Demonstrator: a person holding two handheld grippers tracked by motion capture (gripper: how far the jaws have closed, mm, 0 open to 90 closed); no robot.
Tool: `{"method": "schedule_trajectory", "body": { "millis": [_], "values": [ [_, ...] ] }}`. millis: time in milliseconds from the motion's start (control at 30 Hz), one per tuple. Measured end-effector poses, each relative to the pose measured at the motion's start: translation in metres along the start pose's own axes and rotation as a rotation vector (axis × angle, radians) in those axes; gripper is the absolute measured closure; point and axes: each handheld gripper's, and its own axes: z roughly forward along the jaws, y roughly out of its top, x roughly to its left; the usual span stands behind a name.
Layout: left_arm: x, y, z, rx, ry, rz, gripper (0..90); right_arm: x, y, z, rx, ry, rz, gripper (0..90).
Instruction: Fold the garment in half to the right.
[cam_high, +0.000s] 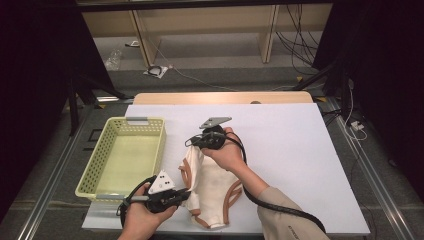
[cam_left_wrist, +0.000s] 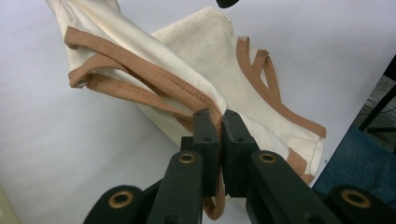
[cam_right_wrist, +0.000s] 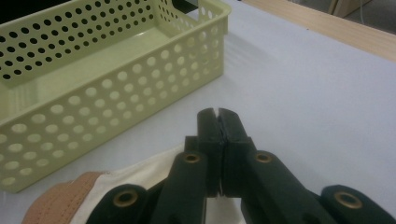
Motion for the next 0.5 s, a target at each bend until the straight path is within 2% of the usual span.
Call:
{"method": "schedule_trajectory", "body": {
  "millis": [500],
  "values": [
    [-0.0011, 0.0022, 0.0010, 0.000, -0.007, 0.007, 85.4, -0.0023, -0.0020, -0.0042, -0.005, -0.006, 0.005, 89.5]
  ]
}}
